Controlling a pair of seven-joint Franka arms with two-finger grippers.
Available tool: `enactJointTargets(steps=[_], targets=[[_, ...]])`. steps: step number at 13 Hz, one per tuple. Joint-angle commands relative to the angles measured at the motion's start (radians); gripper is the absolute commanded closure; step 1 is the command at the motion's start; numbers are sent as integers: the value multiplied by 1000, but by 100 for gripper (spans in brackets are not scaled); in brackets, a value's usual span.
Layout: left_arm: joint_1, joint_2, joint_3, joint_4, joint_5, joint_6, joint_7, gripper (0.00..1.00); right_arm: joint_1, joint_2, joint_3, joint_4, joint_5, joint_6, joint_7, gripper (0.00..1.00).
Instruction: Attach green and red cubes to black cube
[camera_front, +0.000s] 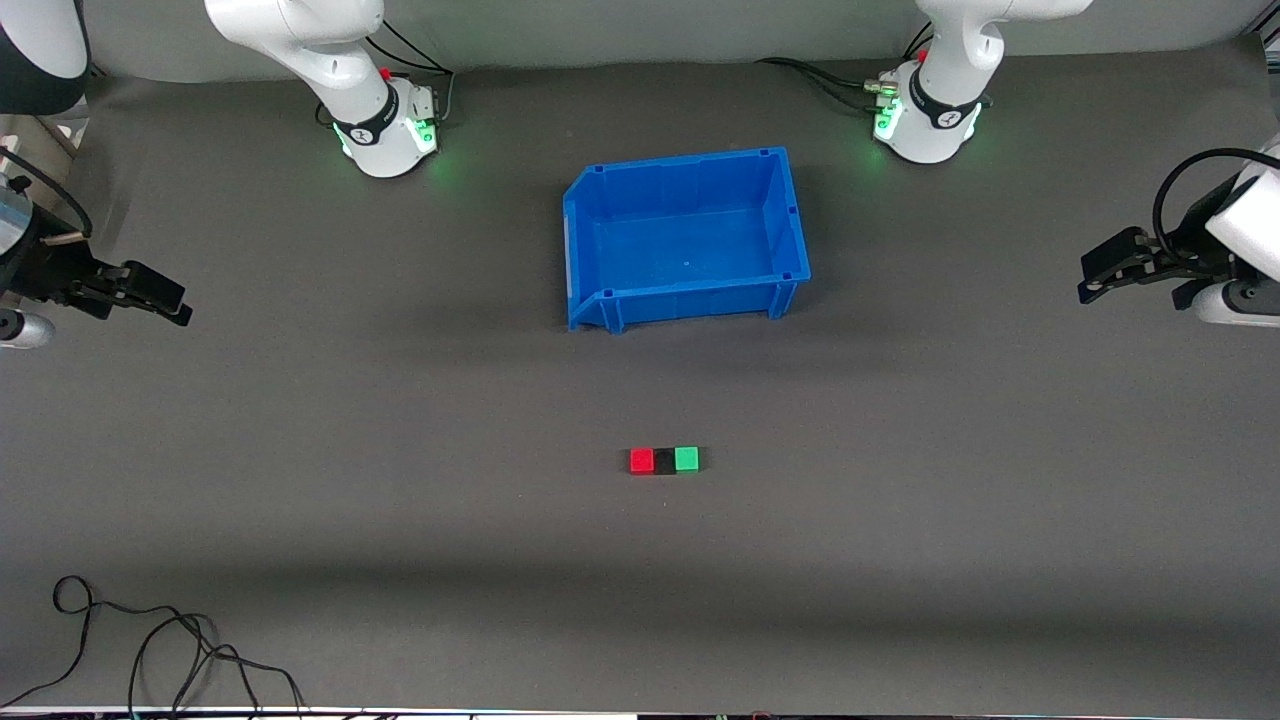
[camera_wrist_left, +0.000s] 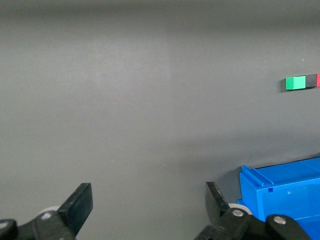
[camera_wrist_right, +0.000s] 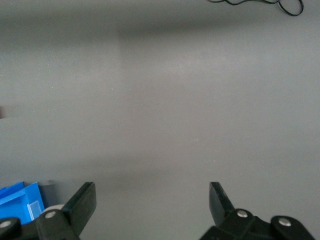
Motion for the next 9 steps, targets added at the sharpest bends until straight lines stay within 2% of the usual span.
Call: enactJointTargets(steps=[1, 9], targets=[[-19, 10, 14, 30, 28, -52, 13, 0, -2, 11, 1, 32, -18, -25, -17, 0], [-22, 11, 13, 34, 62, -68, 19, 0, 9, 31, -1, 36, -16, -31, -17, 0]])
